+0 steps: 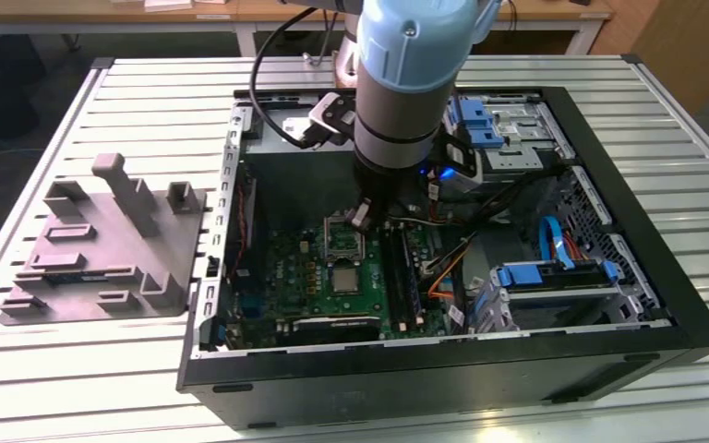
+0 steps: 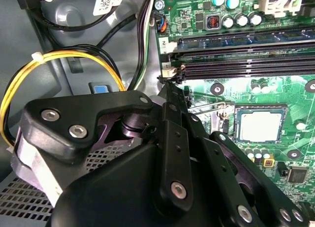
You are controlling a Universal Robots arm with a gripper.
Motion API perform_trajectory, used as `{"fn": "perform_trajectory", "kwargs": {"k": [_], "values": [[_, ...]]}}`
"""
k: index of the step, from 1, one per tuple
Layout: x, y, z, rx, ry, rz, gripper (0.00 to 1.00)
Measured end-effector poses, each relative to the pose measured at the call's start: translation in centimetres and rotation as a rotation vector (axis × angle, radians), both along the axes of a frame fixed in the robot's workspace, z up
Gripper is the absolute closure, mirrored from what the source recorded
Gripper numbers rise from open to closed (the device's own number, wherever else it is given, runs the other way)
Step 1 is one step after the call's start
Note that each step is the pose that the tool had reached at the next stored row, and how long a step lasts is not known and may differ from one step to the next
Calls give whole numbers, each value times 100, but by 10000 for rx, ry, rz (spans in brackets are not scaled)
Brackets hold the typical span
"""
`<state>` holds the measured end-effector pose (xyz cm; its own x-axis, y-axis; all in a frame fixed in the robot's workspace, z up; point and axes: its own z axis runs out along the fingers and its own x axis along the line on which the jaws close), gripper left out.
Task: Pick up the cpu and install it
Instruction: 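Close the cpu cover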
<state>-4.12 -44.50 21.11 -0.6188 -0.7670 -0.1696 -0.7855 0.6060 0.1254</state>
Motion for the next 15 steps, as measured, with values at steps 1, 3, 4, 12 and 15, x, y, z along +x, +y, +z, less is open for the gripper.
{"fn": "perform_trajectory", "kwargs": {"k": [1,3,4,12,15], "values": [[0,5,-2,-1,0,-1,89],[0,12,-8,8,-1,0,89],[0,15,-11,13,0,1,89],[-4,30,-34,61,0,0,89],[-10,33,-41,72,1,0,89]]}}
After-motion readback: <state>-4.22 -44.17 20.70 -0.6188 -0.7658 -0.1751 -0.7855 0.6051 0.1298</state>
